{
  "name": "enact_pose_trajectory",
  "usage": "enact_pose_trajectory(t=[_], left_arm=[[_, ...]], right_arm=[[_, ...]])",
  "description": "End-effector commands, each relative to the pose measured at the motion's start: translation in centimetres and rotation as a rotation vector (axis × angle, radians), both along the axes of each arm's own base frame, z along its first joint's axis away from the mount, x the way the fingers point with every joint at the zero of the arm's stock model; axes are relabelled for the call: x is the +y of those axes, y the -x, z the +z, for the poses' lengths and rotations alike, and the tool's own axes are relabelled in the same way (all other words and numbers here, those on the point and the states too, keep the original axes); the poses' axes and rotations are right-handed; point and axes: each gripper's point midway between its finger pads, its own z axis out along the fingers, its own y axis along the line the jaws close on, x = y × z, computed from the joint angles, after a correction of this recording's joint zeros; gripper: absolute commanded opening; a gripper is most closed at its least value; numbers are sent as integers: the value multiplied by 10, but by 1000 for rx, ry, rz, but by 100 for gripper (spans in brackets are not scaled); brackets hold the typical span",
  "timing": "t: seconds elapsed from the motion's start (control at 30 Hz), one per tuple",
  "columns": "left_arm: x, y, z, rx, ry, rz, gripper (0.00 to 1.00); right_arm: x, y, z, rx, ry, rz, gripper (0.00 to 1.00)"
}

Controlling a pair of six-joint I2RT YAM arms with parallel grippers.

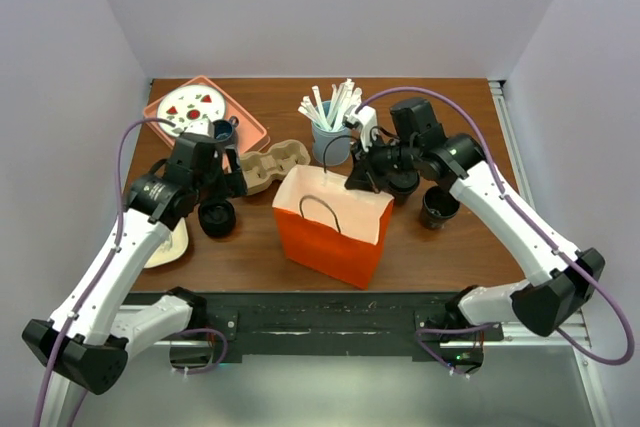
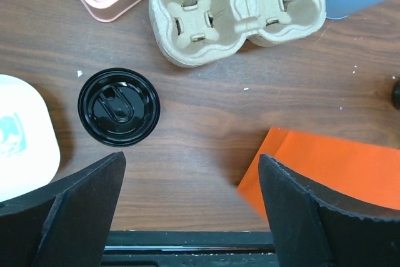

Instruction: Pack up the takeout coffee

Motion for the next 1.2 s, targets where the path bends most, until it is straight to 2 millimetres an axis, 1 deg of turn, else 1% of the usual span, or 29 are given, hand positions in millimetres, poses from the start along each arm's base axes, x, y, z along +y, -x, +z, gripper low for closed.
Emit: enact_pose_trajectory(t=[0.0, 0.07, 0.1, 0.17, 0.23, 0.27, 0.33, 0.37, 0.4, 0.43, 0.47, 0.5, 0.53, 0.57, 0.6, 0.63, 0.7, 0.73, 0.77, 0.8, 0.83, 0.87, 0.9, 0.93, 0.97, 1.0, 1.03, 1.1, 1.17], left_arm=[[-4, -15, 0, -18, 2, 26, 91], [-5, -22, -1, -1, -5, 43, 91], [-5, -24, -1, 6, 2, 63, 91], [-7, -31, 1, 17, 5, 82, 91], [-10, -38, 5, 19, 20, 103, 91], [-13, -41, 6, 21, 31, 98, 91], [-18, -48, 10, 14, 51, 105, 90], [-17, -50, 11, 9, 50, 123, 89], [-17, -52, 10, 10, 59, 143, 89], [-18, -57, 11, 8, 64, 151, 88], [-19, -60, 10, 5, 66, 161, 87], [-20, -63, 10, 6, 76, 172, 87], [-24, -69, 6, 11, 77, 169, 85], [-26, -73, 4, 13, 81, 169, 84], [-27, -76, 3, 13, 86, 177, 83], [-29, -82, -1, 16, 84, 185, 79], [-28, -92, -4, 8, 75, 216, 74], [-30, -101, -6, 1, 74, 225, 73], [-30, -105, -7, -5, 69, 233, 73], [-32, -113, -4, -20, 73, 235, 73], [-34, -120, -13, -2, 59, 239, 73], [-34, -124, -17, 1, 47, 245, 72], [-36, -130, -17, 0, 47, 249, 71], [-38, -136, -32, 30, 30, 250, 71], [-40, -139, -37, 43, 26, 249, 70], [-43, -144, -40, 51, 28, 247, 69], [-46, -147, -54, 87, 14, 245, 68], [-50, -151, -63, 106, 11, 235, 65], [-52, -155, -77, 125, 6, 238, 65]], right_arm=[[9, -13, 12, -96, 2, 53, 4], [12, -15, 13, -108, 0, 63, 6], [13, -16, 13, -111, 1, 63, 10], [15, -18, 11, -107, 3, 66, 14], [18, -21, 15, -118, -8, 58, 27], [18, -21, 17, -115, -12, 49, 29], [16, -28, 29, -145, -11, 18, 37], [14, -31, 35, -152, -13, -15, 43], [12, -35, 49, -182, -26, -42, 53], [10, -38, 57, -199, -33, -73, 58], [3, -44, 63, -212, -29, -141, 63], [0, -47, 75, -233, -43, -178, 70], [-6, -48, 88, -261, -58, -226, 73], [-15, -53, 96, -252, -74, -323, 75], [-20, -53, 109, -266, -96, -365, 78], [-26, -48, 124, -285, -131, -395, 80], [-34, -40, 144, -291, -194, -447, 83], [-39, -32, 160, -288, -259, -475, 83], [-43, -26, 170, -293, -290, -489, 85], [-46, -22, 176, -297, -316, -503, 85], [-50, -18, 184, -291, -353, -530, 86], [-58, -10, 195, -311, -387, -547, 86], [-64, -8, 198, -323, -394, -573, 86], [-69, -6, 200, -328, -400, -588, 86], [-76, -1, 205, -344, -413, -602, 87], [-82, -1, 206, -356, -409, -629, 87], [-86, 0, 207, -368, -400, -638, 87], [-94, 3, 211, -394, -397, -656, 87], [-99, 2, 211, -405, -382, -678, 87]])
